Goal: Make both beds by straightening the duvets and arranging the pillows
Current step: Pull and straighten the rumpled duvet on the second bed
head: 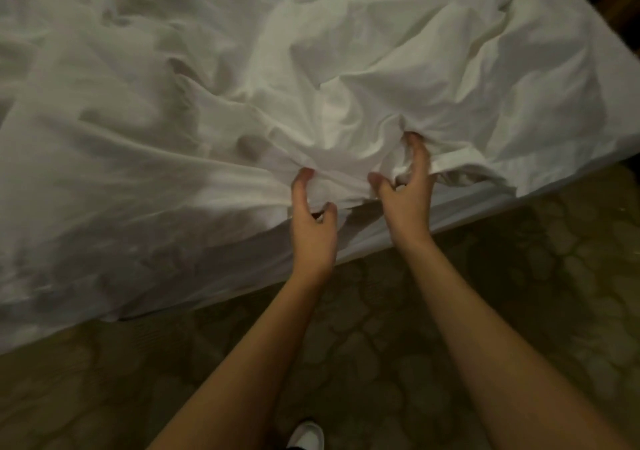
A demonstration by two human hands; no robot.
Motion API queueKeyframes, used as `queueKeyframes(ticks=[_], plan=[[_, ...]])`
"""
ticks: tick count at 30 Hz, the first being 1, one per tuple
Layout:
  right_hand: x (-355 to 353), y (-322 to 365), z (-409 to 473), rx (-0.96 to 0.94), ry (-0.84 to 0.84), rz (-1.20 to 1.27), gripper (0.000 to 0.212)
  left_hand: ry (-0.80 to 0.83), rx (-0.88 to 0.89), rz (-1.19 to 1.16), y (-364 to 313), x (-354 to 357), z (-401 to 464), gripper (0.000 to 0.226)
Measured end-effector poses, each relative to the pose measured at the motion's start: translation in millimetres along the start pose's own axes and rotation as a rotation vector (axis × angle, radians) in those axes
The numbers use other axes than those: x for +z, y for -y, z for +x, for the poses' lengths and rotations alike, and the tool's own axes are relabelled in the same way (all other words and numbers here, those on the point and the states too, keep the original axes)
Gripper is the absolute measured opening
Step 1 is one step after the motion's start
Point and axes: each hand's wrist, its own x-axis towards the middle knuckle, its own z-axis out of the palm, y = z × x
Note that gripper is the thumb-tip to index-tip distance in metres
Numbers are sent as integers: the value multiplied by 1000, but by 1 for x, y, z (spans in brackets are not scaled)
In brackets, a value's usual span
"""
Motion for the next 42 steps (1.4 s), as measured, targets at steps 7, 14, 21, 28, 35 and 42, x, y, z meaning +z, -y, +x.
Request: queueKeyframes(ticks=[7, 14, 21, 28, 35, 42], plan=[[-7, -12, -27, 23, 80, -18, 73, 70, 50, 136, 10, -11, 6, 70], [2, -24, -69, 71, 62, 71, 75, 79, 252, 575, 29, -43, -1, 77], [26, -24, -67, 31, 71, 24, 83, 147, 355, 642, 40, -45, 22, 80], [24, -21, -64, 16, 54, -9, 81, 203, 412, 612, 36, -46, 23, 80], [3, -25, -76, 118, 121, 55, 86, 314, 409, 661, 43, -62, -8, 93], [18, -4, -82, 16, 86, 63, 85, 146, 578, 601, 8, -85, -13, 77]])
